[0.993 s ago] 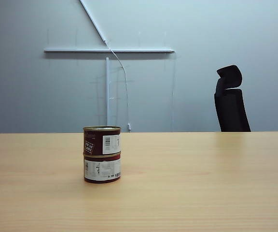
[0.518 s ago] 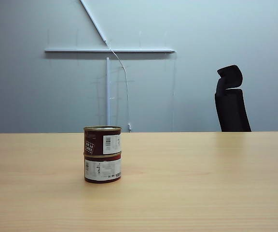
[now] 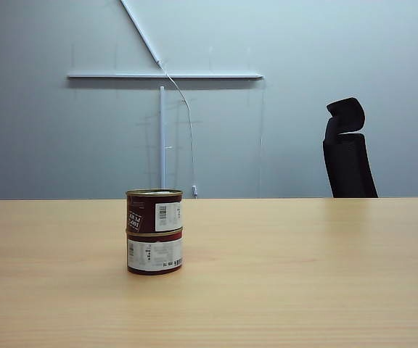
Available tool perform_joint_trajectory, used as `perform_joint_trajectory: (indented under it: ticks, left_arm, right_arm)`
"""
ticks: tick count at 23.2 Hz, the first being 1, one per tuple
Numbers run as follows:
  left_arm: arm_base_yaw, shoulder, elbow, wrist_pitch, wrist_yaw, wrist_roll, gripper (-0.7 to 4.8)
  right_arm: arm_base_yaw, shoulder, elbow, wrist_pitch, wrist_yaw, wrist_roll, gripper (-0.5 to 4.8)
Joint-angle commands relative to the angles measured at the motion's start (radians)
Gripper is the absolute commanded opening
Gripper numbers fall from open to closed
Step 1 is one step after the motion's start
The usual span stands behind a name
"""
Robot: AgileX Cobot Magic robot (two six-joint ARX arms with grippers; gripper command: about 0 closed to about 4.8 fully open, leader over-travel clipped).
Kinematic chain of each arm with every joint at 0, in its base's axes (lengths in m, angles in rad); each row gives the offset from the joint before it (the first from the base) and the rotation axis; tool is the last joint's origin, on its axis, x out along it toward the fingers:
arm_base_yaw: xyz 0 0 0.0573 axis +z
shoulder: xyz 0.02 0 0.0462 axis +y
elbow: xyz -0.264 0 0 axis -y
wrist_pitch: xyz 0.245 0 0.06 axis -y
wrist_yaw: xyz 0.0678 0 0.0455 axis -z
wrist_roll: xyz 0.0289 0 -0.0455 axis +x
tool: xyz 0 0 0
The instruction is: Stack a can of tomatoes on the right onto the can of tomatoes on the left.
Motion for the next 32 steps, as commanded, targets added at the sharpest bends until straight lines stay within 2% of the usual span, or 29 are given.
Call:
perform_joint_trajectory:
  ticks: [1,3,7,8,11,19,32]
  left_arm:
    - [0.001,0.0,0.002,0.006,-0.001,0.0,-0.04]
    - [0.003,0.0,0.002,-0.002,0.007,0.0,-0.04]
    - [0.002,0.0,0.002,-0.002,0.006,0.0,-0.04]
    - [0.002,0.0,0.002,-0.002,0.006,0.0,-0.04]
    - [0.002,0.0,0.002,-0.002,0.007,0.0,-0.04]
    - [0.002,0.0,0.002,-0.002,0.006,0.0,-0.04]
    - [0.002,0.0,0.002,-0.002,0.006,0.0,-0.04]
  right_arm:
    - [-0.04,-0.134,-0.034,-0.029,-0.015,0.0,-0.05]
    - [-0.152,-0.291,-0.171,0.02,-0.035,-0.01,-0.05]
    - [-0.298,-0.453,-0.369,0.103,-0.037,-0.01,-0.05]
    - [-0.355,-0.533,-0.469,0.138,-0.053,0.007,-0.05]
    - [-0.414,-0.627,-0.589,0.158,-0.056,0.022,-0.05]
    - [-0.463,-0.766,-0.75,0.161,-0.077,-0.004,-0.05]
    - [-0.463,-0.849,-0.795,0.154,-0.077,-0.024,-0.05]
